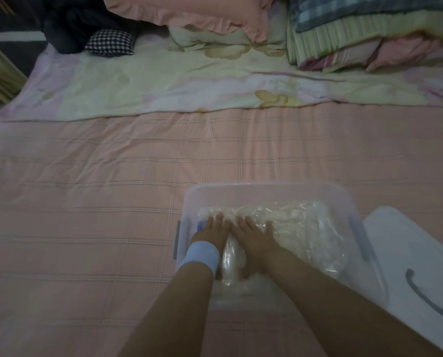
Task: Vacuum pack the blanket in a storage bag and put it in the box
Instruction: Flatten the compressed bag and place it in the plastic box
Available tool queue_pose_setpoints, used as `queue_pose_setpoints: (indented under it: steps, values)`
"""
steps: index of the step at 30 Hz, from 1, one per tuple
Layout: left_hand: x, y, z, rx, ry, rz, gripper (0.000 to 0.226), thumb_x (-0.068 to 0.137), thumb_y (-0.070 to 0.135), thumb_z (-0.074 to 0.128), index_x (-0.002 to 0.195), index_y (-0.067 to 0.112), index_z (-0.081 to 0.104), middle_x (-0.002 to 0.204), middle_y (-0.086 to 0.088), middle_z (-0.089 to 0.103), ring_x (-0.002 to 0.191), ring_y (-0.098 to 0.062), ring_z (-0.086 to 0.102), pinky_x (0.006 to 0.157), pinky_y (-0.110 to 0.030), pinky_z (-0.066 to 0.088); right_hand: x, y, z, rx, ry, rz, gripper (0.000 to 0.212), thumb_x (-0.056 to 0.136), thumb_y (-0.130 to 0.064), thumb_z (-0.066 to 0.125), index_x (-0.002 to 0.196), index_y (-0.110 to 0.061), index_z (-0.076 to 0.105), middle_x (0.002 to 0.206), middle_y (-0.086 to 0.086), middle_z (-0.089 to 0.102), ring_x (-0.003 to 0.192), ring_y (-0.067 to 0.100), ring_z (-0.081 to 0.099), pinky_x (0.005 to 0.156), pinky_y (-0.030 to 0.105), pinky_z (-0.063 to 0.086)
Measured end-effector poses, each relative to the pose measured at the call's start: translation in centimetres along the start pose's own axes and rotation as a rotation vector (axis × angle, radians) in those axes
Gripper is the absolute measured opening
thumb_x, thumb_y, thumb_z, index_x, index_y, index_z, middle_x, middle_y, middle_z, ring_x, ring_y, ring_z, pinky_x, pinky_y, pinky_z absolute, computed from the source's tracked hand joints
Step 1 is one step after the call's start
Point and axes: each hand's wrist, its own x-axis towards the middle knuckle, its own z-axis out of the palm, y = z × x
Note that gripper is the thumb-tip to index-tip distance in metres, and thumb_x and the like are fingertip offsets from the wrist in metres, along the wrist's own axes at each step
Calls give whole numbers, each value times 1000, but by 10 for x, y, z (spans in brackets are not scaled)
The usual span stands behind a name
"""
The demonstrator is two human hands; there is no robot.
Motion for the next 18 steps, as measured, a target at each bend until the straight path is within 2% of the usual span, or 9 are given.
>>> queue_pose_setpoints:
  steps: [2,4,6,7,9,11,14,16,18]
  values:
    - [-6,1,1,27,12,-1,142,61,32,91,151,20,-18,160,-10,-22,149,-31,-11,121,-46,7,-10,3,-10,94,-13,-39,132,69,-44,87,160,-23,-6,169,1,-5,155,23,-5,117,67,0]
    - [-14,7,-4,87,-49,-35,142,59,41,90,151,27,-18,159,-10,-22,149,-32,-10,121,-48,11,-26,11,-25,236,33,-80,105,76,-35,83,158,-19,20,163,4,22,151,25,21,121,54,17]
    - [-17,20,-21,246,-113,-78,127,67,56,79,154,27,-9,161,-12,-13,149,-34,-3,119,-50,16,-43,25,-38,255,218,-89,66,83,-22,73,144,-21,47,145,3,48,135,27,45,112,40,34]
    - [-19,31,-33,308,-100,-84,113,73,61,71,155,24,2,162,-12,-2,148,-34,3,118,-50,17,-53,34,-42,156,331,-70,56,84,-19,67,138,-23,53,139,3,53,130,27,48,108,38,35]
    - [-21,55,-52,318,68,-32,84,81,58,61,150,21,29,156,-12,21,143,-33,17,114,-46,23,-73,52,-45,-82,415,18,59,83,-20,62,140,-26,50,142,4,49,133,28,42,108,41,29]
    - [-18,76,-57,177,280,119,79,81,53,65,147,24,31,151,-8,28,138,-30,25,111,-45,28,-91,72,-37,-160,304,125,72,86,-25,61,153,-22,33,159,11,28,147,31,24,117,46,21]
    - [-10,96,-42,18,205,251,108,74,54,75,153,34,5,162,-2,3,148,-28,6,118,-49,17,-107,98,-9,-130,169,147,98,86,-26,68,161,-21,5,167,10,-13,153,27,-17,123,52,0]
    - [1,101,-27,75,108,219,122,71,57,76,151,37,-13,161,2,-18,148,-26,-16,120,-53,3,-105,107,9,-134,190,128,104,85,-19,69,160,-23,-4,166,11,-22,146,24,-32,121,53,-9]
    - [12,102,-15,149,98,197,131,67,60,77,149,36,-22,159,1,-26,146,-27,-25,119,-56,0,-97,107,18,-139,213,146,111,85,-20,71,159,-24,-12,164,11,-27,145,26,-34,119,54,-12]
